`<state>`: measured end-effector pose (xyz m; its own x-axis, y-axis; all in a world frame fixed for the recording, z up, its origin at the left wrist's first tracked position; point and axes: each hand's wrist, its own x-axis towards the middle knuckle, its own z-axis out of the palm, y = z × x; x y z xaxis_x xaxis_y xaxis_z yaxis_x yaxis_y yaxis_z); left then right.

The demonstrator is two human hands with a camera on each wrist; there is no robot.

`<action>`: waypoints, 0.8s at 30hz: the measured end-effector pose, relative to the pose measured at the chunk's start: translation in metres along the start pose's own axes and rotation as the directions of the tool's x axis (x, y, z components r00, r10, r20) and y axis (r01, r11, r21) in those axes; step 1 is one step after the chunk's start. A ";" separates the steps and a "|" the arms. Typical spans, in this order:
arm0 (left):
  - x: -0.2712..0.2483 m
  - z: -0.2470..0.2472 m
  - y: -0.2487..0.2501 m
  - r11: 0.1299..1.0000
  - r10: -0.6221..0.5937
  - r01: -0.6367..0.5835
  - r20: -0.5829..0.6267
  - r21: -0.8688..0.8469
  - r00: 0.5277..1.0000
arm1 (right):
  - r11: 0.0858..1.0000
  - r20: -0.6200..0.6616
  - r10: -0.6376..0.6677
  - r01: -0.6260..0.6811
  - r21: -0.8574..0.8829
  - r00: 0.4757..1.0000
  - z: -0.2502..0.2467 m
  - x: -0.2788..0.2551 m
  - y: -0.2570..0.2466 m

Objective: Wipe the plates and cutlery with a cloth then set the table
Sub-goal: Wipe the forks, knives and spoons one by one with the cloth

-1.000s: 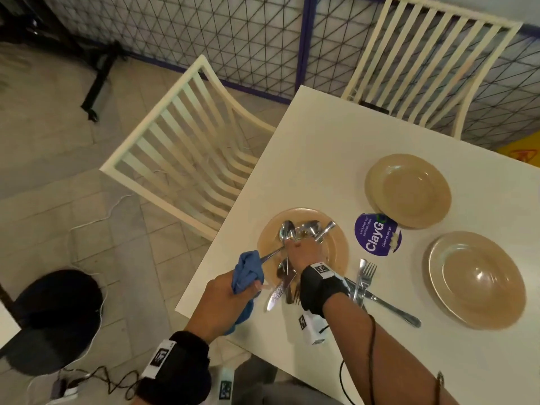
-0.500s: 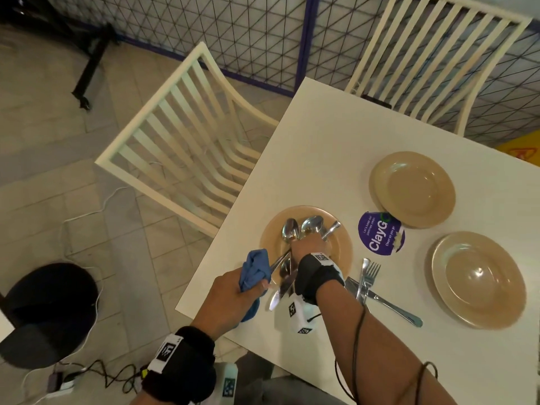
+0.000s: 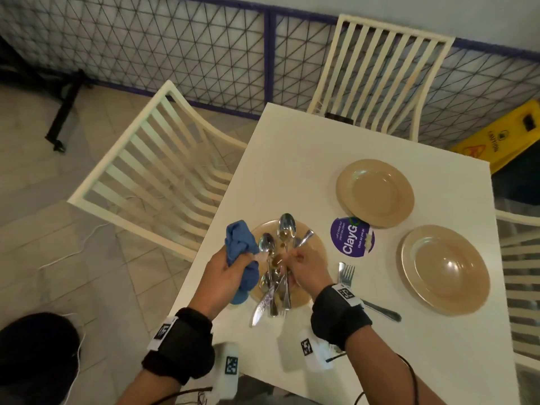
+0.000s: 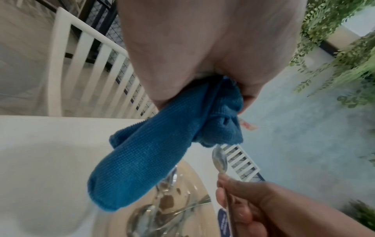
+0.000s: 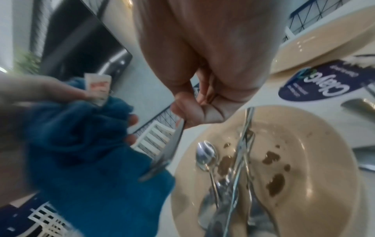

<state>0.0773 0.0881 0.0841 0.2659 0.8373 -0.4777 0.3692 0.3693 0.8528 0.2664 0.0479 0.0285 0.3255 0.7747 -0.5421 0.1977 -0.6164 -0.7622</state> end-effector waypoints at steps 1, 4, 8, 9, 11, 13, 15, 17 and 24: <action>0.004 0.005 0.008 0.999 0.000 -0.001 -0.005 -0.038 1.000 | 0.999 0.009 -0.034 0.034 0.041 0.999 -0.009 -0.010 -0.004; 0.014 0.029 0.034 0.987 -0.018 0.016 -0.010 -0.159 1.000 | 0.979 0.053 -0.142 0.132 0.156 0.988 -0.034 -0.040 -0.022; 0.017 0.072 0.055 0.977 -0.041 0.052 0.061 -0.206 0.997 | 0.962 0.055 -0.251 0.242 0.129 0.967 -0.057 -0.071 -0.033; 0.015 0.080 0.059 0.980 -0.027 0.041 0.073 -0.196 0.997 | 0.960 0.045 -0.263 0.257 0.111 0.964 -0.060 -0.076 -0.032; 0.014 0.093 0.068 0.990 0.033 -0.026 0.048 -0.141 0.998 | 0.955 0.025 -0.280 0.276 0.111 0.960 -0.068 -0.085 -0.029; 0.013 0.104 0.080 0.991 0.095 -0.096 -0.013 -0.094 0.995 | 0.952 0.025 -0.280 0.274 0.136 0.960 -0.080 -0.096 -0.026; 0.010 0.115 0.090 0.986 0.125 -0.133 -0.083 -0.098 0.989 | 0.944 0.069 -0.249 0.226 0.241 0.966 -0.091 -0.107 -0.027; 0.005 0.127 0.099 0.982 0.113 -0.126 -0.101 -0.139 0.989 | 0.912 0.129 -0.208 0.144 0.385 0.970 -0.100 -0.118 -0.027; -0.024 0.144 0.092 0.906 0.035 0.090 0.286 -0.413 0.958 | 0.918 0.006 -0.167 0.153 0.367 0.986 -0.131 -0.122 -0.006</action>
<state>0.2326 0.0439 0.1435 0.5223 0.6996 -0.4877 -0.0092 0.5765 0.8170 0.3462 -0.0613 0.1457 0.2824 0.8674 -0.4098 -0.1084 -0.3956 -0.9120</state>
